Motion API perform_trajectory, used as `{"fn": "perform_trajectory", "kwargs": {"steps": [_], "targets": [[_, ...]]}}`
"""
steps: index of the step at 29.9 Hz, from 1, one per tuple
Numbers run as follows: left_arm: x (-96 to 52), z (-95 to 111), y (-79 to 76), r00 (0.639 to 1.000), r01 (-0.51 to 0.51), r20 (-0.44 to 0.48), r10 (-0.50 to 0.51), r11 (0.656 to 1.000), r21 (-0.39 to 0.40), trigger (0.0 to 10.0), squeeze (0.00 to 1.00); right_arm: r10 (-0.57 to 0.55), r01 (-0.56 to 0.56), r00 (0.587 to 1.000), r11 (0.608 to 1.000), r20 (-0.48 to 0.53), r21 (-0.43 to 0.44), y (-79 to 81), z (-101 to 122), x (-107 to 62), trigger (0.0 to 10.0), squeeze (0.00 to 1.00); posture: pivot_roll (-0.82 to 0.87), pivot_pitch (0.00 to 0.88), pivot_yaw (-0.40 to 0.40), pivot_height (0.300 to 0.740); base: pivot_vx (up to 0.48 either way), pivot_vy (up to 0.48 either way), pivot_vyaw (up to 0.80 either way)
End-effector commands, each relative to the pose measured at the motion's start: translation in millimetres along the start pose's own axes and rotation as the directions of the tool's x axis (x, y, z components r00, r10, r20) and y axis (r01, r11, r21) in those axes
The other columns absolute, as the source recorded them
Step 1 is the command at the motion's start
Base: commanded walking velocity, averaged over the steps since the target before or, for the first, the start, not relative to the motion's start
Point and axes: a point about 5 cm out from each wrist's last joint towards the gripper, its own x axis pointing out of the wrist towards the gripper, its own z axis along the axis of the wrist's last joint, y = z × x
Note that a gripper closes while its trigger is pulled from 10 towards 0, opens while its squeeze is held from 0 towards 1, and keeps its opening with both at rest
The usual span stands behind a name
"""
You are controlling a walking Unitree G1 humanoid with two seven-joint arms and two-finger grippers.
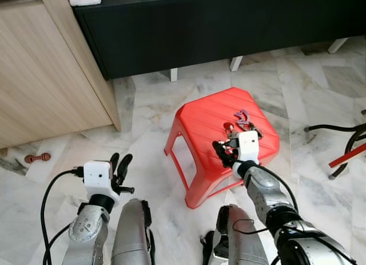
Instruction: Hang keys on a hook
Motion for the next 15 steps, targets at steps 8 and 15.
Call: {"fn": "perform_trajectory", "kwargs": {"steps": [8, 15], "targets": [[-6.4, 3.6, -4.6, 1.0, -0.004, -0.014, 0.003, 1.0, -0.021, 10.0, 0.0, 0.033, -0.033, 0.998, 0.999, -0.053, 0.005, 6.8, -10.3, -0.1, 0.0, 0.0, 0.22, 0.397, -0.116, 0.601, 0.0, 0.0, 0.0], [-8.9, 5.1, -5.7, 1.0, -0.002, -0.019, 0.001, 1.0, -0.022, 10.0, 0.0, 0.029, -0.029, 0.998, 1.0, -0.056, 0.001, 5.8, -9.4, 0.2, 0.0, 0.0, 0.22, 0.401, -0.116, 0.601, 0.0, 0.0, 0.0]]}}
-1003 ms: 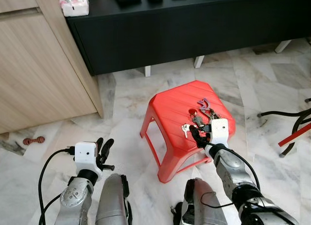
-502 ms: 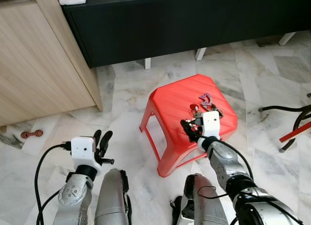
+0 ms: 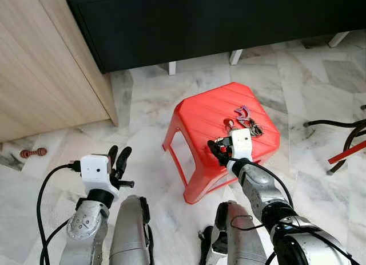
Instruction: Hang keys on a hook
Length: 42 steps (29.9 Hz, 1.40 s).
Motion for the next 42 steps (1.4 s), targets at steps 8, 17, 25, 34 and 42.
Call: {"fn": "perform_trajectory", "kwargs": {"steps": [8, 17, 25, 34, 42], "targets": [[-6.9, -3.9, -4.3, 0.999, 0.009, -0.036, -0.01, 1.0, -0.02, 10.0, 0.0, -0.007, 0.007, 0.999, 1.0, -0.044, 0.009, -2.0, -9.4, -2.6, 0.0, 0.0, 0.22, 0.405, -0.111, 0.601, 0.0, 0.0, 0.0], [-9.1, -5.2, -4.8, 0.999, 0.008, -0.048, -0.009, 1.0, -0.022, 10.0, 0.0, -0.018, 0.018, 0.999, 1.0, -0.038, 0.012, -3.6, -8.7, -2.8, 0.0, 0.0, 0.22, 0.409, -0.111, 0.601, 0.0, 0.0, 0.0], [-8.5, -7.4, -4.2, 0.998, 0.008, -0.055, -0.009, 1.0, -0.022, 10.0, 0.0, -0.019, 0.02, 0.999, 1.0, -0.029, 0.017, -3.3, -7.1, -2.2, 0.0, 0.0, 0.22, 0.406, -0.111, 0.601, 0.0, 0.0, 0.0], [-6.5, -10.3, -3.6, 0.998, 0.008, -0.063, -0.009, 1.0, -0.022, 10.0, 0.0, -0.035, 0.034, 0.999, 0.999, 0.015, 0.023, -6.8, -4.7, -4.4, 0.0, 0.0, 0.21, 0.392, -0.11, 0.601, 0.0, 0.0, 0.0], [-5.9, -12.1, -3.3, 0.998, 0.009, -0.066, -0.011, 1.0, -0.022, 10.0, 0.0, -0.049, 0.046, 0.997, 0.998, 0.064, 0.044, -10.3, -3.3, -7.8, 0.0, 0.0, 0.2, 0.386, -0.106, 0.601, 0.0, 0.0, 0.0]]}}
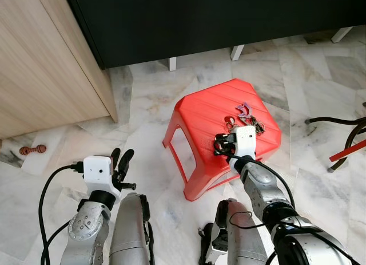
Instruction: Hang keys on a hook
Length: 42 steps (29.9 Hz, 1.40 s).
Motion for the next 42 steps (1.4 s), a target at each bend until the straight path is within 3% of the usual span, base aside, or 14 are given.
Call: {"fn": "perform_trajectory", "kwargs": {"steps": [1, 4, 5, 6, 7, 17, 25, 33, 34, 35, 42], "targets": [[-4.9, -8.8, -0.1, 1.0, -0.002, -0.031, 0.001, 1.0, -0.015, 10.0, 0.0, -0.013, 0.013, 1.0, 1.0, -0.012, 0.017, -4.3, -9.9, -6.4, 0.0, 0.0, 0.2, 0.386, -0.106, 0.601, 0.0, 0.0, 0.0], [-4.4, -9.0, -0.1, 1.0, 0.0, -0.031, 0.0, 1.0, -0.015, 10.0, 0.0, -0.019, 0.019, 1.0, 1.0, -0.019, 0.012, -4.4, -11.4, -6.8, 0.0, 0.0, 0.2, 0.385, -0.105, 0.601, 0.0, 0.0, 0.0], [-4.1, -9.0, 0.1, 1.0, 0.0, -0.031, -0.001, 1.0, -0.015, 10.0, 0.0, -0.033, 0.033, 0.999, 0.999, -0.027, 0.019, -5.3, -12.3, -6.8, 10.0, 0.25, 0.21, 0.385, -0.104, 0.601, 0.0, 0.0, 0.0], [-4.0, -9.0, 0.1, 1.0, 0.0, -0.031, -0.001, 1.0, -0.014, 10.0, 0.0, -0.045, 0.046, 0.998, 0.999, -0.036, 0.024, -6.2, -12.9, -6.6, 10.0, 0.73, 0.21, 0.385, -0.104, 0.601, 0.0, 0.0, 0.0], [-4.0, -8.9, 0.2, 1.0, 0.0, -0.03, -0.001, 1.0, -0.014, 10.0, 0.0, -0.053, 0.054, 0.998, 0.998, -0.043, 0.029, -6.7, -13.0, -6.3, 10.0, 1.0, 0.21, 0.385, -0.103, 0.601, 0.0, 0.0, 0.0], [-2.7, -8.5, 1.1, 1.0, -0.001, -0.026, 0.001, 1.0, -0.011, 10.0, 0.0, -0.027, 0.028, 1.0, 0.999, -0.015, 0.043, -1.0, -4.1, -0.8, 10.0, 1.0, 0.21, 0.373, -0.106, 0.601, 0.0, 0.0, 0.0], [3.7, -9.5, 3.6, 1.0, -0.007, -0.016, 0.007, 1.0, -0.014, 10.0, 0.0, -0.063, 0.056, 0.993, 0.996, 0.1, 0.07, -11.1, -2.5, -13.3, 10.0, 1.0, 0.19, 0.342, -0.109, 0.601, 0.0, 0.0, 0.0], [8.7, -11.6, 3.8, 1.0, -0.007, -0.014, 0.007, 1.0, -0.017, 10.0, 0.0, -0.078, 0.069, 0.987, 0.995, 0.144, 0.072, -15.1, -2.7, -20.9, 10.0, 1.0, 0.19, 0.311, -0.111, 0.601, 0.0, 0.0, 0.0], [9.7, -14.4, 4.8, 1.0, -0.013, -0.019, 0.013, 1.0, -0.018, 10.0, 0.0, -0.086, 0.078, 0.984, 0.995, 0.154, 0.059, -16.0, -3.7, -24.5, 10.0, 0.24, 0.18, 0.296, -0.112, 0.601, 0.0, 0.0, 0.0], [11.0, -17.0, 6.1, 1.0, -0.02, -0.022, 0.019, 1.0, -0.022, 10.0, 0.0, -0.099, 0.091, 0.981, 0.994, 0.169, 0.056, -16.9, -4.3, -28.0, 10.0, 0.0, 0.17, 0.274, -0.114, 0.601, 0.0, 0.0, 0.0], [30.2, -16.3, 10.4, 0.999, -0.036, 0.001, 0.036, 0.999, -0.032, 10.0, 0.0, -0.116, 0.115, 0.971, 0.993, 0.211, 0.013, -20.4, -0.2, -37.2, 10.0, 0.0, 0.16, 0.183, -0.117, 0.601, 0.0, 0.0, 0.0]]}}
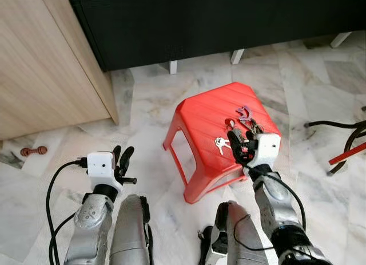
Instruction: Hang keys on a hook
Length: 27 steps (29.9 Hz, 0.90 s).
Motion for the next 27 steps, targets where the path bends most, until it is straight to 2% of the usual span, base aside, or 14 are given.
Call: {"fn": "perform_trajectory", "kwargs": {"steps": [1, 10, 19, 27], "targets": [[-2.9, -5.8, 3.3, 1.0, -0.012, -0.012, 0.012, 1.0, -0.013, 10.0, 0.0, -0.013, 0.013, 1.0, 1.0, 0.0, -0.015, -4.4, -1.1, -4.6, 10.0, 0.0, 0.16, 0.183, -0.117, 0.601, 0.0, 0.0, 0.0], [7.0, -3.1, 10.6, 1.0, -0.012, 0.019, 0.012, 1.0, -0.001, 10.0, 0.0, -0.112, 0.112, 0.994, 0.993, -0.004, -0.027, -18.5, -1.7, -12.3, 10.0, 0.0, 0.16, 0.104, -0.101, 0.601, 0.0, 0.0, 0.0], [4.7, -5.6, 13.0, 0.999, -0.015, 0.028, 0.015, 1.0, -0.001, 10.0, 0.0, -0.121, 0.121, 0.993, 0.993, -0.006, -0.015, -9.0, -6.7, -18.7, 10.0, 0.0, 0.16, 0.061, -0.087, 0.601, 0.0, 0.0, 0.0], [8.8, -6.2, 10.6, 0.999, 0.004, 0.034, -0.003, 1.0, -0.001, 10.0, 0.0, -0.131, 0.129, 0.99, 0.991, -0.042, -0.044, -11.9, -12.8, -24.8, 10.0, 0.0, 0.15, 0.056, -0.077, 0.601, 0.062, 0.0, 0.0]]}}
